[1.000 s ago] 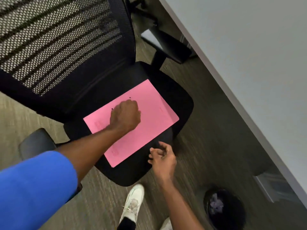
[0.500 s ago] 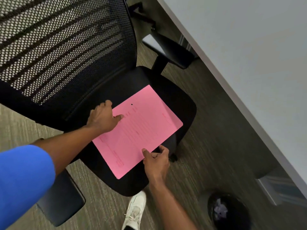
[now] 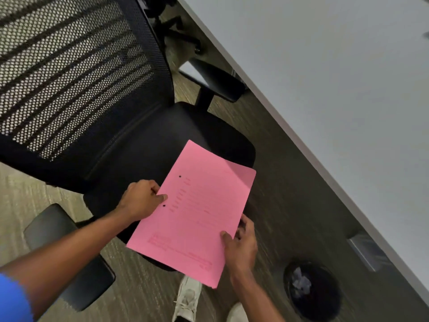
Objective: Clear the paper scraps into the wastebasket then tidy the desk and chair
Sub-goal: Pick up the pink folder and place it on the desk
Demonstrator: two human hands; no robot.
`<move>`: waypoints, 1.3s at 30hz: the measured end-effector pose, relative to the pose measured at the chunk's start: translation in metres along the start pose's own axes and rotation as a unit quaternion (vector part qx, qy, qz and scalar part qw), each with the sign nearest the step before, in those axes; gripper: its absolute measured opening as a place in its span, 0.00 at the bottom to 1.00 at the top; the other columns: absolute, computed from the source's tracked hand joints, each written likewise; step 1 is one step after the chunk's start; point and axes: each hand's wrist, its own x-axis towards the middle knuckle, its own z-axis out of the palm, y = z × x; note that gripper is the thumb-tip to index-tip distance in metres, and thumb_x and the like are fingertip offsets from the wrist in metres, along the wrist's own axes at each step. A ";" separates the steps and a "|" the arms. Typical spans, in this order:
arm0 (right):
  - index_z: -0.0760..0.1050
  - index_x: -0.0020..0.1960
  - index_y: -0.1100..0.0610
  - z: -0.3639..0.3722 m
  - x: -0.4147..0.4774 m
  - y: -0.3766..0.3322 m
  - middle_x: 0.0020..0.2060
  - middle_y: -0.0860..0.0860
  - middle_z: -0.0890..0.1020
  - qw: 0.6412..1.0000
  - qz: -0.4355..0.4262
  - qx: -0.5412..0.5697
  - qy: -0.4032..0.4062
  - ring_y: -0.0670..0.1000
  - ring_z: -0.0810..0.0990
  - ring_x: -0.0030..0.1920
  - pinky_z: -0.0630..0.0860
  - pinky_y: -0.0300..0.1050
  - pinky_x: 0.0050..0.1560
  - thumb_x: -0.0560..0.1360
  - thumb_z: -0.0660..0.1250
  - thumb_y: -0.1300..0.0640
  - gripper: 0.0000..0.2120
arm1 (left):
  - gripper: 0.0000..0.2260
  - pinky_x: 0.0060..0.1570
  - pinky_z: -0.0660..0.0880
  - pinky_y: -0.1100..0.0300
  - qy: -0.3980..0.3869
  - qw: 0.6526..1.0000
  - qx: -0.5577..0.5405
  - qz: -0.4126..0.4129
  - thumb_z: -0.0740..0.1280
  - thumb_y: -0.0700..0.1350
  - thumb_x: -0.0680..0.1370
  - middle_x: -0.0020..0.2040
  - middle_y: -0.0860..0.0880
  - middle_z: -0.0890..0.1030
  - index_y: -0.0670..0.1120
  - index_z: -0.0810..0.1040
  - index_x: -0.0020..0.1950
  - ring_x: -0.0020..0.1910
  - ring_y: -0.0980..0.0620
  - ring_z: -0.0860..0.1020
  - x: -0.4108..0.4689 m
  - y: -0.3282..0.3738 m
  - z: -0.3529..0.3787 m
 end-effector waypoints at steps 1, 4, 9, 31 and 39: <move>0.69 0.72 0.42 -0.009 -0.007 -0.001 0.52 0.48 0.85 1.000 -0.004 0.007 -0.005 0.48 0.86 0.51 0.86 0.51 0.47 0.77 0.74 0.65 0.31 | 0.09 0.31 0.73 0.61 -0.002 1.000 -0.009 0.002 0.77 0.52 0.78 0.39 0.53 0.84 0.51 0.80 0.43 0.37 0.54 0.83 -0.012 0.001 0.002; 0.71 0.69 0.41 -0.038 -0.030 -0.004 0.48 0.46 0.86 1.000 -0.021 0.006 -0.016 0.43 0.87 0.45 0.80 0.36 0.34 0.77 0.73 0.67 0.30 | 0.07 0.32 0.76 0.60 -0.018 0.999 -0.039 -0.002 0.75 0.51 0.79 0.42 0.56 0.83 0.53 0.78 0.49 0.40 0.56 0.83 -0.051 0.005 0.007; 0.71 0.73 0.45 -0.088 -0.067 -0.015 0.58 0.45 0.85 0.998 -0.039 -0.019 -0.048 0.40 0.86 0.53 0.80 0.30 0.39 0.77 0.72 0.67 0.30 | 0.05 0.36 0.77 0.59 -0.005 0.997 -0.080 -0.002 0.69 0.49 0.84 0.45 0.58 0.83 0.51 0.80 0.58 0.43 0.56 0.83 -0.116 0.014 0.011; 0.63 0.80 0.40 -0.313 -0.174 -0.091 0.63 0.42 0.81 0.987 -0.127 -0.087 -0.054 0.42 0.83 0.56 0.83 0.37 0.49 0.79 0.74 0.54 0.34 | 0.20 0.38 0.79 0.67 -0.031 0.974 -0.165 0.152 0.71 0.44 0.82 0.57 0.56 0.83 0.56 0.75 0.73 0.50 0.56 0.85 -0.310 0.138 -0.026; 0.62 0.80 0.40 -0.355 -0.190 -0.096 0.62 0.42 0.82 0.987 -0.130 -0.085 -0.026 0.46 0.84 0.60 0.86 0.52 0.59 0.78 0.75 0.54 0.36 | 0.22 0.46 0.81 0.59 -0.027 0.967 -0.175 0.181 0.70 0.40 0.83 0.60 0.54 0.83 0.55 0.73 0.75 0.53 0.55 0.84 -0.333 0.184 -0.036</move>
